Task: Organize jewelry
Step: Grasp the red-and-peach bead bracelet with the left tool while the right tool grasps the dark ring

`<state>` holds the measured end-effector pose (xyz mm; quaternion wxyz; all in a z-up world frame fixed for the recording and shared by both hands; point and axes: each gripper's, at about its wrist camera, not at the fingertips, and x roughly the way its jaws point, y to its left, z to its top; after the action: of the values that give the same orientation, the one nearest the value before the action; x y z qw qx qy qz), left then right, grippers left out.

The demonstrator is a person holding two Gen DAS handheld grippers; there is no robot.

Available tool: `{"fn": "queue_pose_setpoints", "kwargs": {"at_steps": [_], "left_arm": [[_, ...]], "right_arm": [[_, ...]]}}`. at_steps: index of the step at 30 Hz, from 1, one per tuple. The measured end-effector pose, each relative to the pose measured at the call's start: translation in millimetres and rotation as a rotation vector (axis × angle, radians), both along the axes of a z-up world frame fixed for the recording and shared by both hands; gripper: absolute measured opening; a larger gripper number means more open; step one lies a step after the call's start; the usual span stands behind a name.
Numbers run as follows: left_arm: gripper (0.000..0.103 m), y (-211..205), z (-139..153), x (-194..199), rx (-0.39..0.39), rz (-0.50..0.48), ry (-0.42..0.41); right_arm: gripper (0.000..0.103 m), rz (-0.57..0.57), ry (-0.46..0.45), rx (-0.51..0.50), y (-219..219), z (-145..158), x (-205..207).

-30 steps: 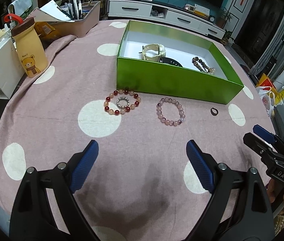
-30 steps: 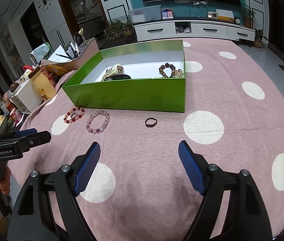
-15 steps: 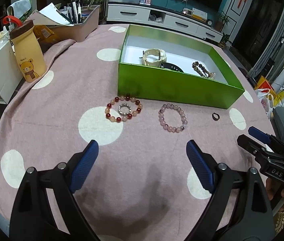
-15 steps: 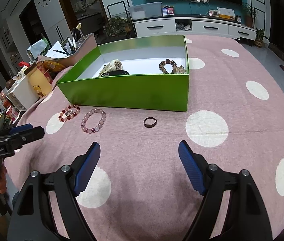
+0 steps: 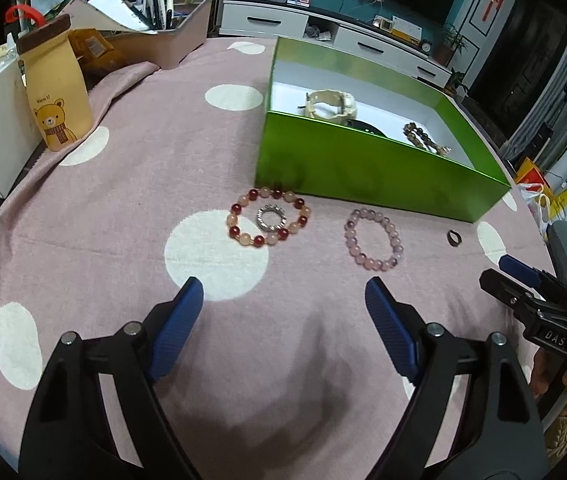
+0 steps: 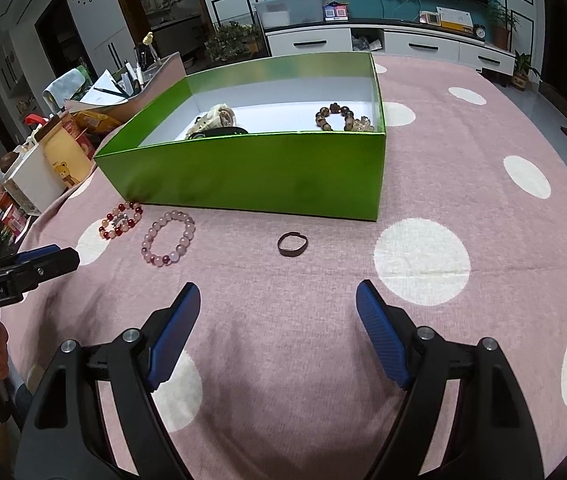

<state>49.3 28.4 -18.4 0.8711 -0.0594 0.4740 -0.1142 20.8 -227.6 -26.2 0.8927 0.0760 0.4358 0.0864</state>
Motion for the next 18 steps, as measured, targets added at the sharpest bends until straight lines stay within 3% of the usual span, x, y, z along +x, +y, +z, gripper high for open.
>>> {"fn": "queue_pose_setpoints", "kwargs": {"at_steps": [7,18], "left_arm": [[0.062,20.2,-6.1,27.0,-0.023,0.084,0.008],[0.044,20.4,-22.4,56.2,0.071,0.096,0.022]], "right_arm": [[0.08,-0.014,0.001,-0.007,-2.6,-3.8,8.5],[0.069,-0.005,0.005,-0.063,-0.5,-10.8,24.8]]}}
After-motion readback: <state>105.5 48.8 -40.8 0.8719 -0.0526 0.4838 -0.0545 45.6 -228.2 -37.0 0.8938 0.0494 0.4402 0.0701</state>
